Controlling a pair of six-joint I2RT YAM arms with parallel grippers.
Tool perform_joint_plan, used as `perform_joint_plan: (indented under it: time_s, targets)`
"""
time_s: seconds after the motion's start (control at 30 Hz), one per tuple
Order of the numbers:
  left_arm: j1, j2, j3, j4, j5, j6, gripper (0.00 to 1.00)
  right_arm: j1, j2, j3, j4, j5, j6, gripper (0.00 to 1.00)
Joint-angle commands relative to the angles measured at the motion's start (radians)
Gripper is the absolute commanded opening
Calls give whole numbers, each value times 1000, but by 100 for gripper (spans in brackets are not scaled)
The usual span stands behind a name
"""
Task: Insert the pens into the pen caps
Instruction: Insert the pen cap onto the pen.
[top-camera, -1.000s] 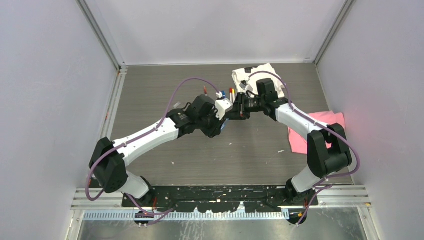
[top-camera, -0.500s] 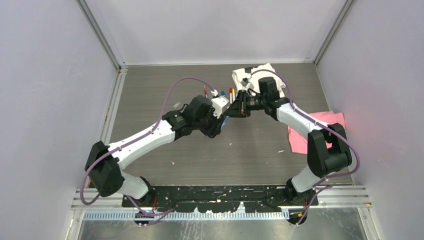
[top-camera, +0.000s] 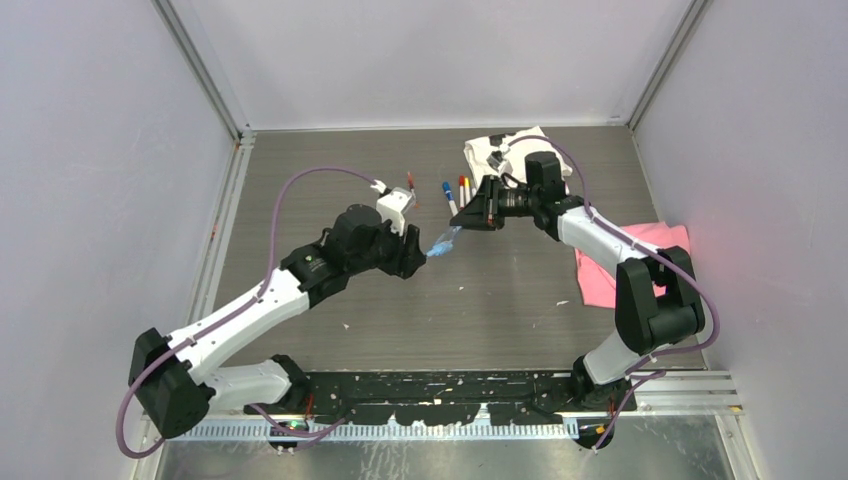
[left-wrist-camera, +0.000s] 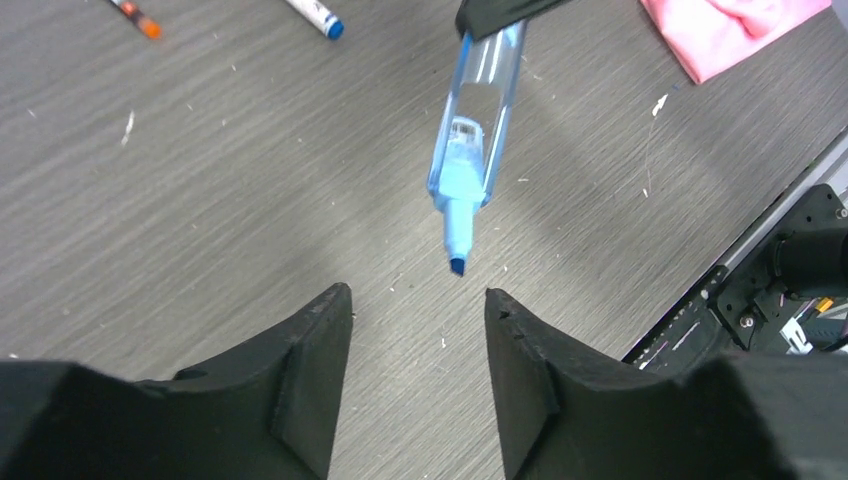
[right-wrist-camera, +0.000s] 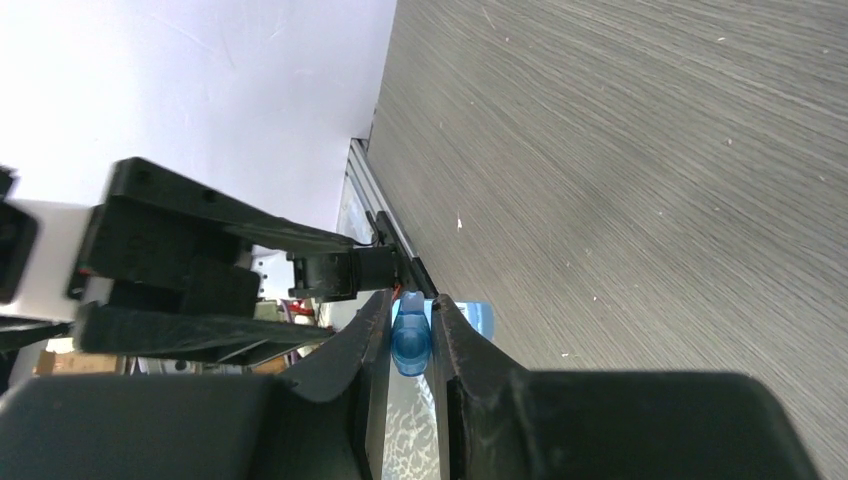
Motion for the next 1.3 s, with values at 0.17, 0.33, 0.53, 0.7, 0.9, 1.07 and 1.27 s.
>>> perform_joint_plan:
  time_s: [0.17,0.33,0.53,0.7,0.9,1.07,1.27]
  targets:
    - [31,-156,-319,489,224,7,51,-13,-69,23,39,-163,-103,1]
    - [32,-289,-537,783,220,105,65,-13,-84,111,-185,-220,-297,1]
    - [33,-273,-524,825,328,136,70,-11,-89,274,-538,-246,-589,1]
    - [32,-176,-486,929,425,106,70,-5,-101,387,-714,-272,-729,1]
    - [31,-77,-431,1052,526,56,67,4,-125,451,-802,-296,-793,1]
    - [31,12,-388,1154,585,-5,64,9,-133,495,-849,-316,-823,1]
    - [28,82,-346,1224,633,-51,60,13,-134,518,-867,-332,-829,1]
